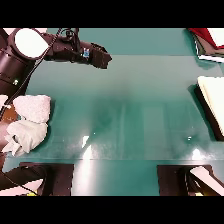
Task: Fold the shirts.
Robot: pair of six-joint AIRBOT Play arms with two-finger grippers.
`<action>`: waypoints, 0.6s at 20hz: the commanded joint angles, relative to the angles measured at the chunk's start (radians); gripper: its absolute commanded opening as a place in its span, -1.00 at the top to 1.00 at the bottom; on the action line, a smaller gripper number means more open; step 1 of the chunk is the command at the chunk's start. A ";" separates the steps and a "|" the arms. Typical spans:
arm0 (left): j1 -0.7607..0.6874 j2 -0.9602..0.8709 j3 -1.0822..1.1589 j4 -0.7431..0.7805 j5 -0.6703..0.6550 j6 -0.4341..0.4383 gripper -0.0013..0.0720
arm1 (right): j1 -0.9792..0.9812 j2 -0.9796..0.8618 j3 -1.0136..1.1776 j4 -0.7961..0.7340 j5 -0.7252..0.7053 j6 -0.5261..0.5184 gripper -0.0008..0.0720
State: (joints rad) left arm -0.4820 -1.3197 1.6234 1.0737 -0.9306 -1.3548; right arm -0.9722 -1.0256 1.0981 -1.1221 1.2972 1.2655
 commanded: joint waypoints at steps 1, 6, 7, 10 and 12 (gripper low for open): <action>0.003 0.001 0.000 -0.002 -0.017 0.000 0.88 | 0.157 0.029 -0.013 0.148 -0.021 0.002 -0.46; 0.003 0.001 0.000 -0.005 -0.019 0.001 0.88 | 0.518 0.042 -0.012 0.155 -0.079 0.002 -0.20; 0.003 0.001 0.000 -0.005 -0.019 0.001 0.88 | 0.586 0.042 -0.012 0.153 -0.099 0.001 -0.19; 0.003 0.002 0.000 -0.005 -0.019 0.001 0.88 | 0.726 0.042 -0.012 0.150 -0.129 0.000 0.94; 0.003 0.002 0.000 -0.005 -0.019 0.001 0.88 | 0.773 0.042 -0.012 0.151 -0.140 0.001 0.94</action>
State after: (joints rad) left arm -0.4801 -1.3193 1.6234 1.0691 -0.9497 -1.3540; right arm -0.3042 -0.9848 1.0863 -0.9768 1.1858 1.2667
